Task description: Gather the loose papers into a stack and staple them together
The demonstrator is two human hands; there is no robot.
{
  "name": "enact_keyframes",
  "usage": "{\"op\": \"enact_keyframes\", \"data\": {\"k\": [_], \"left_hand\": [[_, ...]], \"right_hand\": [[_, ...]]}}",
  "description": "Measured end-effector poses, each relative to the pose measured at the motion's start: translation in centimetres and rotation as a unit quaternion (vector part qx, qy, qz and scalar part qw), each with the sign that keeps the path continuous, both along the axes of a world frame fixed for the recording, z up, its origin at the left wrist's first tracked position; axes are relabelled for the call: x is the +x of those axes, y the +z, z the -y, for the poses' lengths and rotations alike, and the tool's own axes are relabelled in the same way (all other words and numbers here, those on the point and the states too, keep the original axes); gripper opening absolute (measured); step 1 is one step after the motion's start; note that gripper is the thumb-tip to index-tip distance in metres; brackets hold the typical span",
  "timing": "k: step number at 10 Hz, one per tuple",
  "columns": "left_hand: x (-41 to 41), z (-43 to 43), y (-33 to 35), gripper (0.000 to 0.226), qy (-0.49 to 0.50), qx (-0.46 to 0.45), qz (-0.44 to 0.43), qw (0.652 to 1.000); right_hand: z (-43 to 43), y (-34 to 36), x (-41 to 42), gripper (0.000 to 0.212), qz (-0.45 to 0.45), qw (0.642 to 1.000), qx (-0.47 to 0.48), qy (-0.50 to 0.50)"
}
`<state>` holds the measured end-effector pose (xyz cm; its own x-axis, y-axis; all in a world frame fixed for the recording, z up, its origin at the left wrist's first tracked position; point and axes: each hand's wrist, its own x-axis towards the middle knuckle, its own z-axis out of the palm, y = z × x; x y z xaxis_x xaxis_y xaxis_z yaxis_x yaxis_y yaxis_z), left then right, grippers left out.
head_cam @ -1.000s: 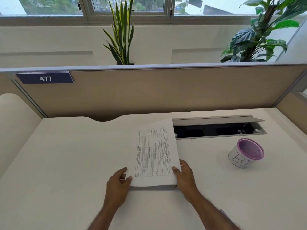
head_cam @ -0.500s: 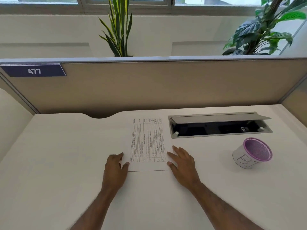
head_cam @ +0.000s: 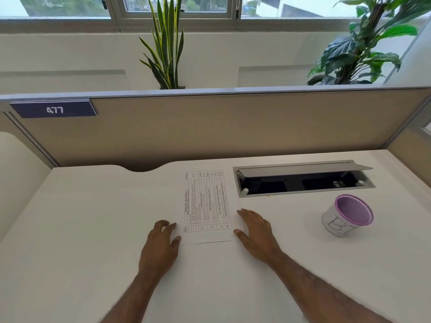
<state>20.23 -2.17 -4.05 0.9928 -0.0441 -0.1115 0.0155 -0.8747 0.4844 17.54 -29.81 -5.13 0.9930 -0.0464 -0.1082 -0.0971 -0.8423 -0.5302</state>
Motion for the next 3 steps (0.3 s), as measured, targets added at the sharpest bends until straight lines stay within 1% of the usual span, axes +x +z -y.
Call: {"op": "enact_keyframes", "data": {"k": [1,2,3], "left_hand": [[-0.6,-0.5,0.8,0.048,-0.019,0.016,-0.009,1.0],[-1.4,-1.0,2.0,0.049,-0.043,0.038,0.016,0.998],[-1.6,-0.6,3.6,0.051,-0.074,0.076,0.057,0.993]], "right_hand": [[0.7,1.1,-0.8,0.06,-0.017,1.0,0.001,0.013],[1.4,2.4,-2.5,0.06,-0.027,0.999,-0.014,0.027],[2.4,3.8,-3.4,0.06,-0.021,0.998,-0.049,0.035]]}}
